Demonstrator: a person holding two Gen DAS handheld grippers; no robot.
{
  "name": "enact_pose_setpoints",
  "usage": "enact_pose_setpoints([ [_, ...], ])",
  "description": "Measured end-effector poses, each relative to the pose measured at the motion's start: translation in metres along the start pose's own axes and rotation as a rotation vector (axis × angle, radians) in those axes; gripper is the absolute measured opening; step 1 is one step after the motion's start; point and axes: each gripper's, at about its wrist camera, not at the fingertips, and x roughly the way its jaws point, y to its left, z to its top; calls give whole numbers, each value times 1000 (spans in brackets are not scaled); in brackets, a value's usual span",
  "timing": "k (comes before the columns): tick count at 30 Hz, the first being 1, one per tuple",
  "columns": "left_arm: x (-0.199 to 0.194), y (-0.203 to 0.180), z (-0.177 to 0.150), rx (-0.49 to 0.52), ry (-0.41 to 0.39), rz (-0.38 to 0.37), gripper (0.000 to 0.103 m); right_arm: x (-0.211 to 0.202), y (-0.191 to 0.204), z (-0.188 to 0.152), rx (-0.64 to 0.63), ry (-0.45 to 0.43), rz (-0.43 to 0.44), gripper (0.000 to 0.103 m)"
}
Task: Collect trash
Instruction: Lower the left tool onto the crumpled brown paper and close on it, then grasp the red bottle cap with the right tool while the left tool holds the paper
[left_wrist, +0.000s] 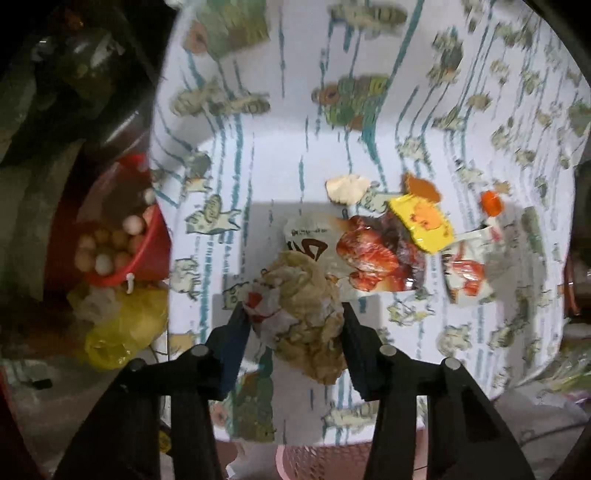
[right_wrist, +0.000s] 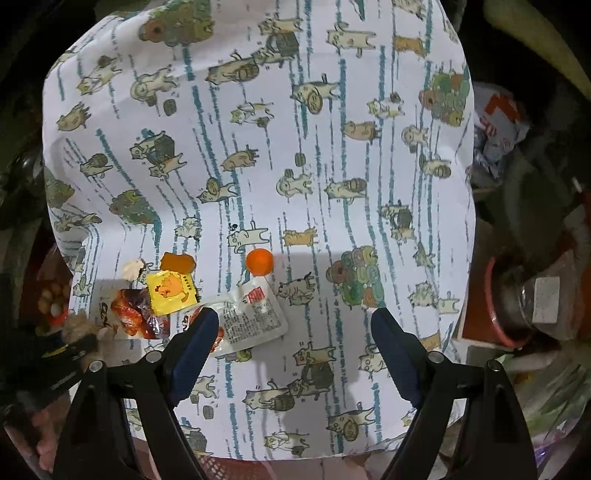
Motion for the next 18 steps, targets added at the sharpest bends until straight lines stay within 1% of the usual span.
enact_pose_setpoints([
  [3, -35, 5, -7, -13, -68, -5, 46, 2, 6, -3, 3, 14, 18, 86],
  [6, -64, 19, -14, -41, -135, -47, 46, 3, 26, -13, -54, 26, 41, 86],
  [8, -76, 30, -14, -64, -172, -58, 46, 5, 43, -23, -98, 45, 69, 71],
  [9, -78, 33, -12, -67, -176, -55, 46, 8, 53, -29, -121, 78, 107, 63],
  [12, -83, 44, -7, -91, -192, -28, 46, 21, 82, -47, -130, 204, 273, 59],
  [14, -82, 54, -6, -120, -185, -25, 46, 29, 98, -57, -143, 250, 299, 55],
  [15, -81, 57, -6, -129, -178, -31, 46, 34, 109, -62, -159, 268, 297, 54],
  [17, -78, 61, -6, -143, -172, -36, 46, 41, 126, -70, -186, 296, 288, 53],
  [18, -78, 62, -7, -147, -172, -37, 47, 44, 133, -74, -198, 310, 285, 50],
])
